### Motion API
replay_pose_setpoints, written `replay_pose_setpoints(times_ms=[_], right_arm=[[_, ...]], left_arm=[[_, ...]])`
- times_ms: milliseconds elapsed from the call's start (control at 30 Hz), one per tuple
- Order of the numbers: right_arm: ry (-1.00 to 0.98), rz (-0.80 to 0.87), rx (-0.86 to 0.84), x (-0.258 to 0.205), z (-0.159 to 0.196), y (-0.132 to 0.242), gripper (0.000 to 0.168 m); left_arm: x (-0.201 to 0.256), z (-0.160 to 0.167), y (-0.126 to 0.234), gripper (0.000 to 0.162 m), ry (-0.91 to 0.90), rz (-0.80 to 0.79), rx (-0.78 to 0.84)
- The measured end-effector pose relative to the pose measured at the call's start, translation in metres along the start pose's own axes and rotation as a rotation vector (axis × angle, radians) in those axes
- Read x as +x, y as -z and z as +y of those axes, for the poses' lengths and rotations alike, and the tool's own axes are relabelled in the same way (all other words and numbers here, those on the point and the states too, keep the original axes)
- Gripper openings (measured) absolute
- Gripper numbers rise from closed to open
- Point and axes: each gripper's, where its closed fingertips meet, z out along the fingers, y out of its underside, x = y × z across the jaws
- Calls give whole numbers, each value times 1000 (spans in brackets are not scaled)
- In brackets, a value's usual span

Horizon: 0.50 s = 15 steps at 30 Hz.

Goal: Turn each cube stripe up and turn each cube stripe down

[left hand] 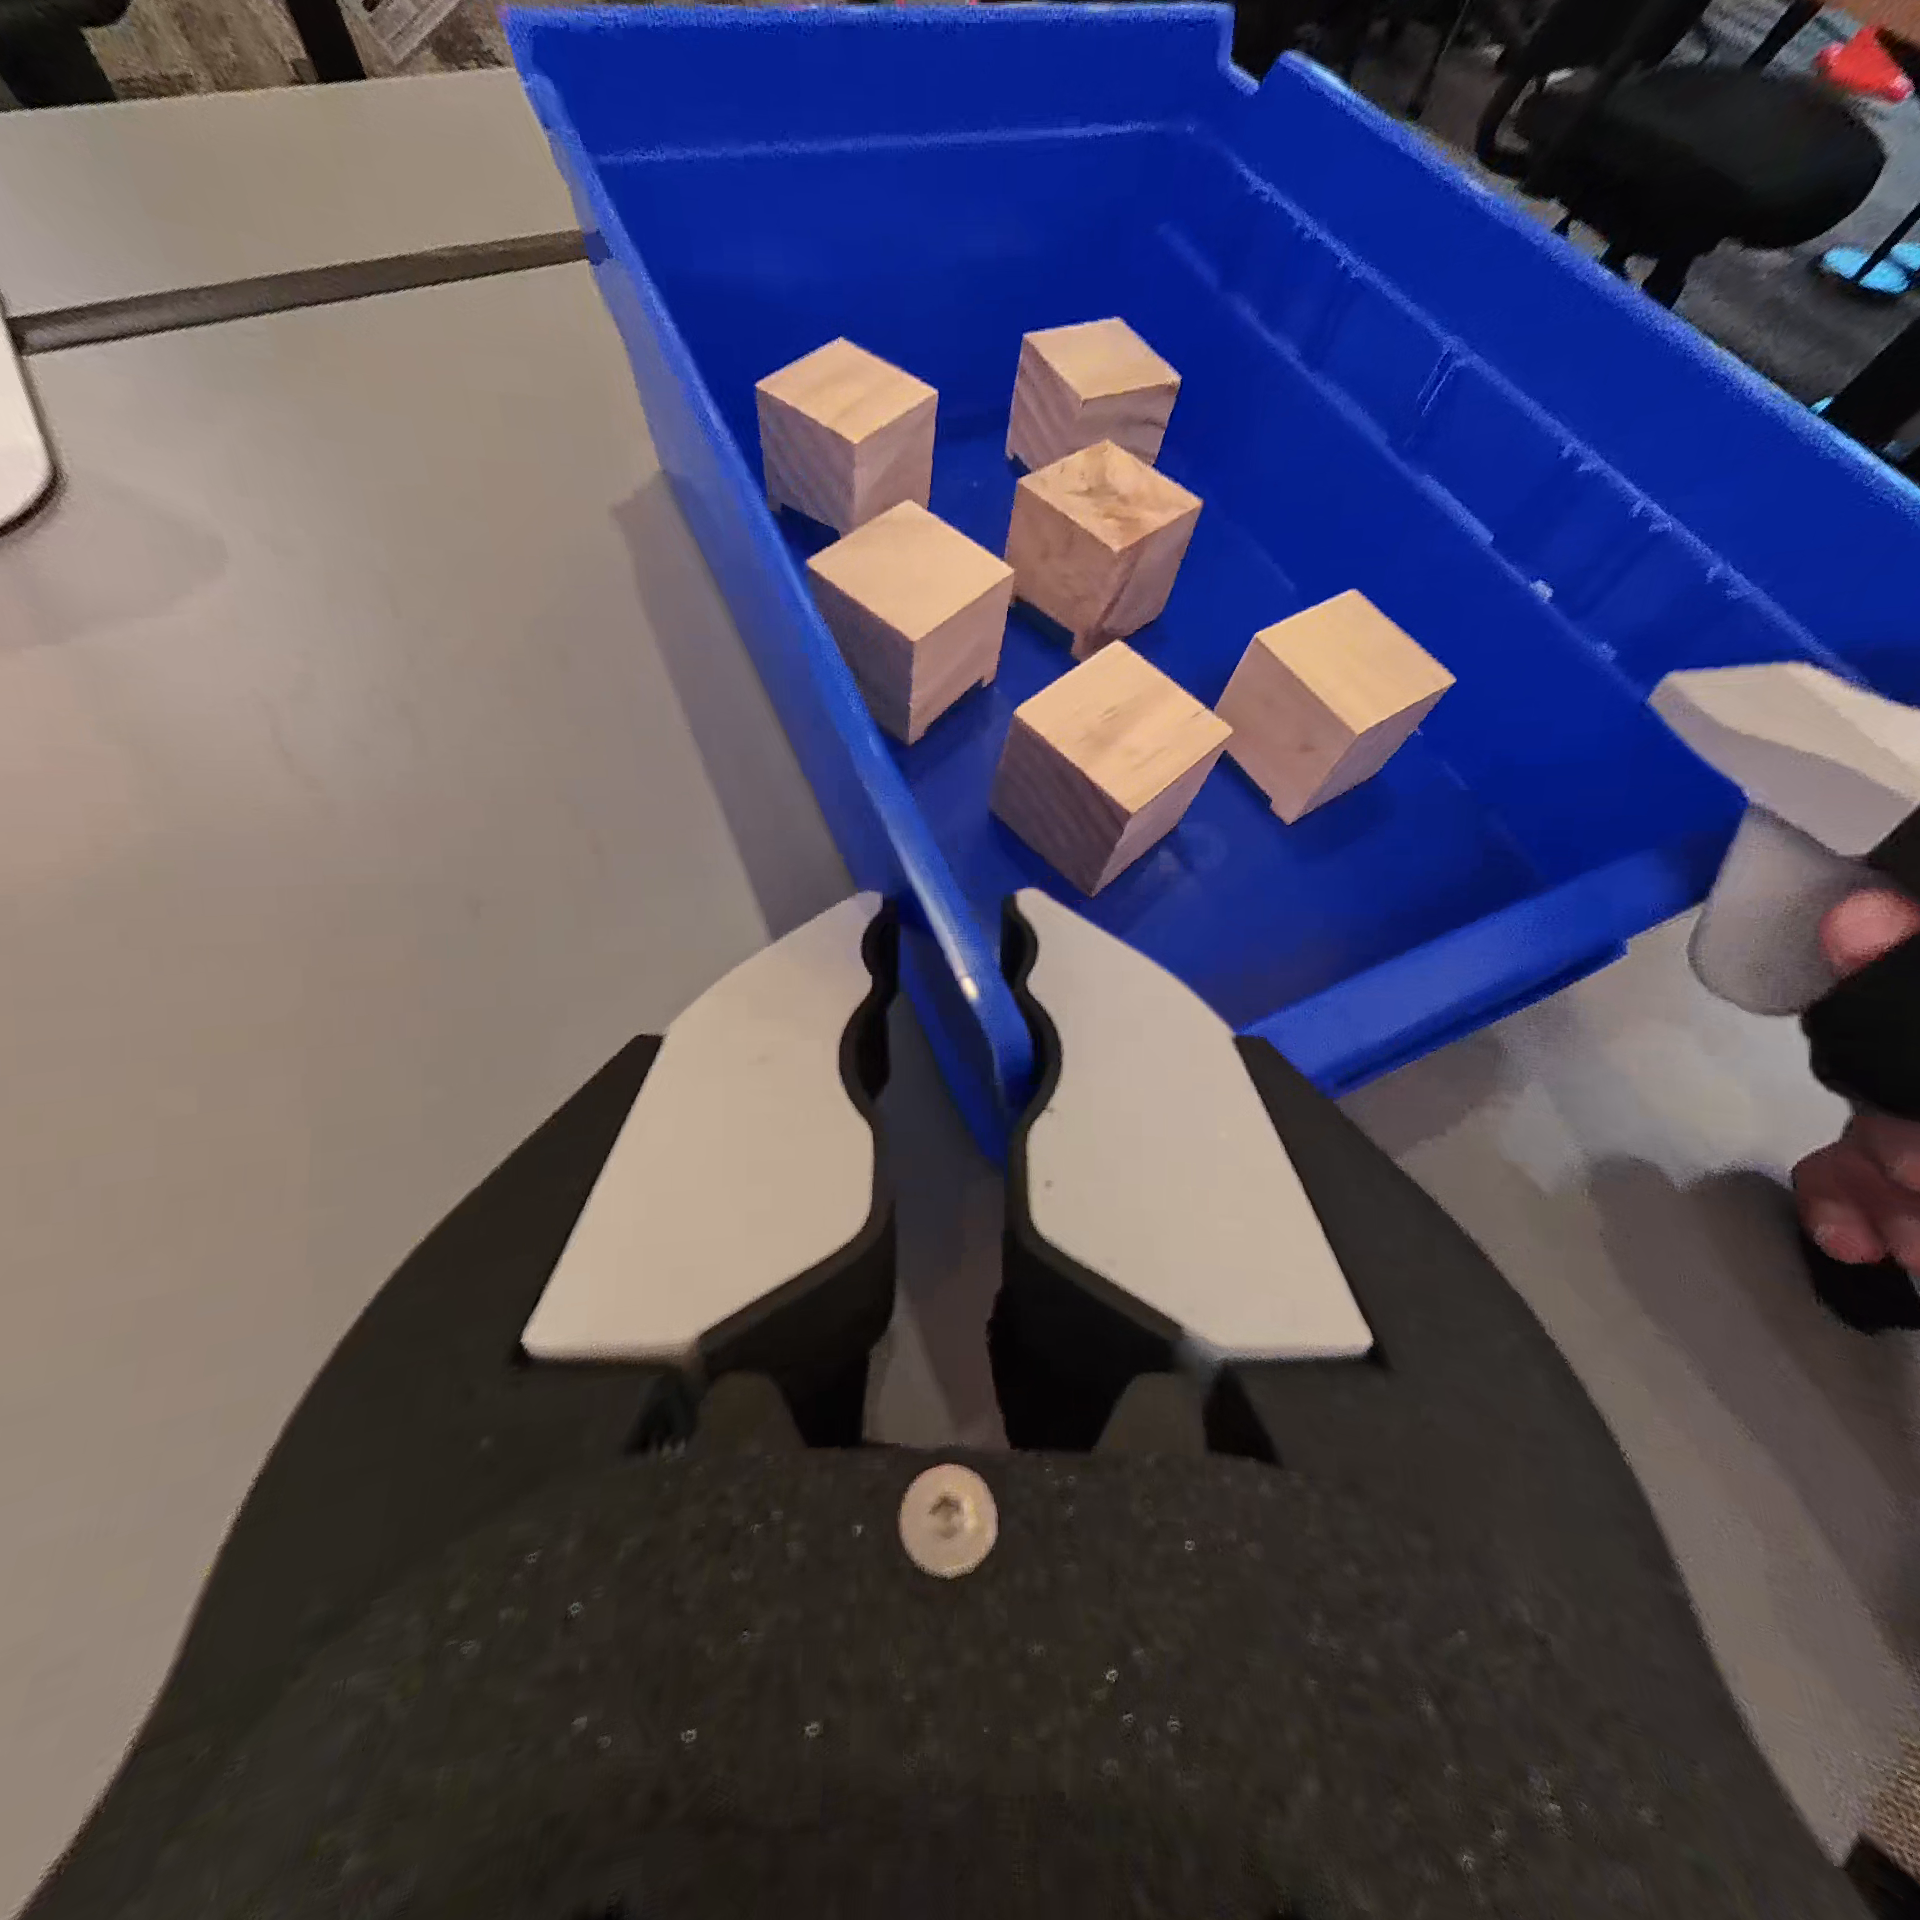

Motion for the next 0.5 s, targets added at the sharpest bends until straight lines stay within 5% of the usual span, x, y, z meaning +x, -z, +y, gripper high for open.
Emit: replay_pose_setpoints(times_ms=[167, 500], right_arm=[[60, -7, -7, -12, 1, -2, 8], [-7, -160, 2, -107, -20, 26, 3]], left_arm=[[-21, 4, 15, 14, 4, -62, 21], [-89, 14, 89, 9, 38, -151, 93]])
